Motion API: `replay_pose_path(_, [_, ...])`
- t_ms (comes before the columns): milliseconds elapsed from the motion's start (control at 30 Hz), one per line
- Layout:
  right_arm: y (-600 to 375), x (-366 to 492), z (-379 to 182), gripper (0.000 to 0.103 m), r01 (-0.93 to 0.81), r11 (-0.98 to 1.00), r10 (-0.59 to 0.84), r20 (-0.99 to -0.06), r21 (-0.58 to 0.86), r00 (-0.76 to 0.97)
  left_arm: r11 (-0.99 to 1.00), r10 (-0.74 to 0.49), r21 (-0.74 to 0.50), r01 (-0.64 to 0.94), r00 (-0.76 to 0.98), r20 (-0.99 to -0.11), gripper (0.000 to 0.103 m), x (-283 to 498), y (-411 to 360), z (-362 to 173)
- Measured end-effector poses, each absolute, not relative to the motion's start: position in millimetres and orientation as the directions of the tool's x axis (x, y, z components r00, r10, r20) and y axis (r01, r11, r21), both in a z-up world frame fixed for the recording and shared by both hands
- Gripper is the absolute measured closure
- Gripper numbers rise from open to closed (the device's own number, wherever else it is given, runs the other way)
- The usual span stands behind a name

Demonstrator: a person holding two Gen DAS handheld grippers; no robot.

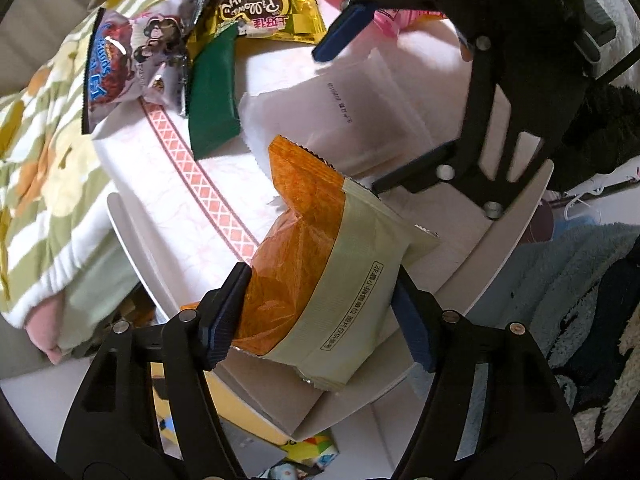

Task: Organize snacks
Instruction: 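Grasp the orange-and-cream packet with the left tool while the right tool grasps the clear bag, then carry both packets over the box and open both tools to drop them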

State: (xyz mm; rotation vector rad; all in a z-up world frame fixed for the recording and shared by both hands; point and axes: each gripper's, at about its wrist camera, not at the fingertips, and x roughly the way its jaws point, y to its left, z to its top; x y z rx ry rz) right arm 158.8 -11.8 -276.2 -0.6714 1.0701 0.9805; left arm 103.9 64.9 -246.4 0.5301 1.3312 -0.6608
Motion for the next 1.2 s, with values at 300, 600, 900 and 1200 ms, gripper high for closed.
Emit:
replay_pose_path(300, [-12, 153, -278, 0.044, -0.888, 0.46, 0.329, -0.927, -0.011, 0.182, 0.745, -0.126, -0.015, 0.667, 0.119, -0.985, 0.037, 121, 72, -251])
replay_pose_path(600, [-36, 151, -251, 0.044, -0.826, 0.564, 0.323, -0.921, 0.003, 0.217, 0.763, -0.137, 0.001, 0.646, 0.164, -0.977, 0.038, 120, 64, -225])
replay_pose_path(900, [-80, 148, -174, 0.044, -0.689, 0.725, 0.322, -0.884, 0.0, 0.339, 0.772, -0.202, -0.002, 0.635, 0.244, -0.948, 0.038, 124, 52, -168])
replay_pose_path(1200, [-162, 149, -91, 0.044, -0.48, 0.877, 0.293, -0.824, 0.029, 0.485, 0.753, -0.266, 0.05, 0.656, 0.374, -0.888, 0.038, 164, 1, -98])
